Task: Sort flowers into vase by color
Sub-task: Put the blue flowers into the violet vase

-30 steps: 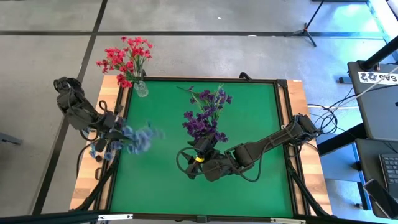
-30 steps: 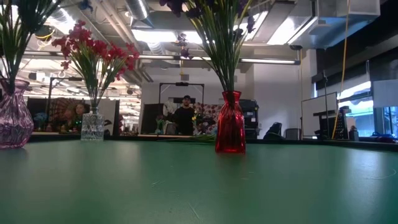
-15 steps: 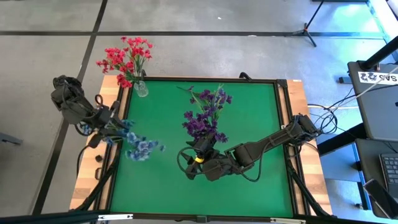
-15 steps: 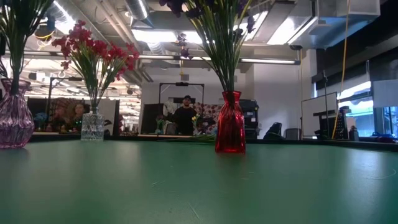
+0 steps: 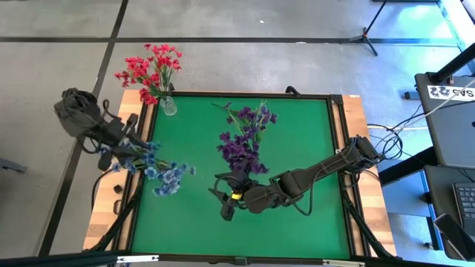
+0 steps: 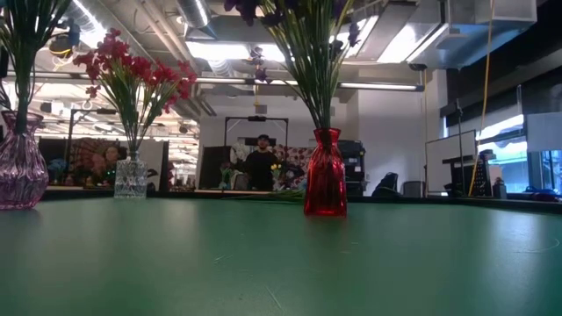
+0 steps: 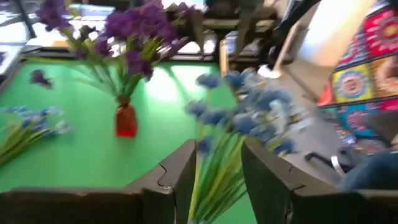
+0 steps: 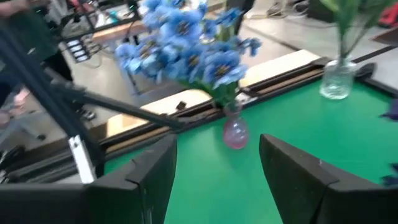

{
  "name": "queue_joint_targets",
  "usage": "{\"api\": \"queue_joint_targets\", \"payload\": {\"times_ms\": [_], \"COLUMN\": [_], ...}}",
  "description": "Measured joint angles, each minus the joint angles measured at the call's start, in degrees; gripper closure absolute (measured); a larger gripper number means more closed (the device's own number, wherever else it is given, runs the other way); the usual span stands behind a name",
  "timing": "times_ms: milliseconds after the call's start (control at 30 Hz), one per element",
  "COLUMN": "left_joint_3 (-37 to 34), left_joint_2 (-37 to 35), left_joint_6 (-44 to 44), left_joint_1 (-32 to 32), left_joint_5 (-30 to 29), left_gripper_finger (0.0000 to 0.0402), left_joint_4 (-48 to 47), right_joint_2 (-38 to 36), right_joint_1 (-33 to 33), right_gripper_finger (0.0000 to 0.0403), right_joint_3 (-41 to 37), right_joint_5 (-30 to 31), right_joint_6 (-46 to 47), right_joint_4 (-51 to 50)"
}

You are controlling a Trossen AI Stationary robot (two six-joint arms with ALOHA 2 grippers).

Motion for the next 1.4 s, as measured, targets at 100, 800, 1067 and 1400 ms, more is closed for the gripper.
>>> {"api": "queue_joint_targets", "payload": {"times_ms": [100, 800, 1067, 1400], "left_joint_3": [0.0, 1.1, 3.6, 2.2], "left_joint_2": [0.7, 8.5, 8.4, 4.6], "left_joint_6": [1.1, 6.1, 4.3, -3.7], "left_joint_1": [0.0, 0.0, 0.0, 0.0], "left_joint_5": [1.1, 4.9, 7.9, 7.0], "left_gripper_finger": [0.0277, 0.0277, 0.0277, 0.0277], "left_joint_4": [1.9, 10.3, 6.0, -3.8], "right_joint_2": [0.0, 0.0, 0.0, 0.0], "right_joint_1": [0.0, 0.0, 0.0, 0.0], "right_gripper_finger": [0.0173, 0.0173, 0.0173, 0.0173], "right_joint_3": [0.0, 0.0, 0.0, 0.0], "right_joint_5": [-1.4, -4.4, -4.5, -6.0], "right_joint_6": [0.0, 0.2, 2.1, 5.4], "right_joint_4": [-1.4, -4.9, -6.1, -7.4]}}
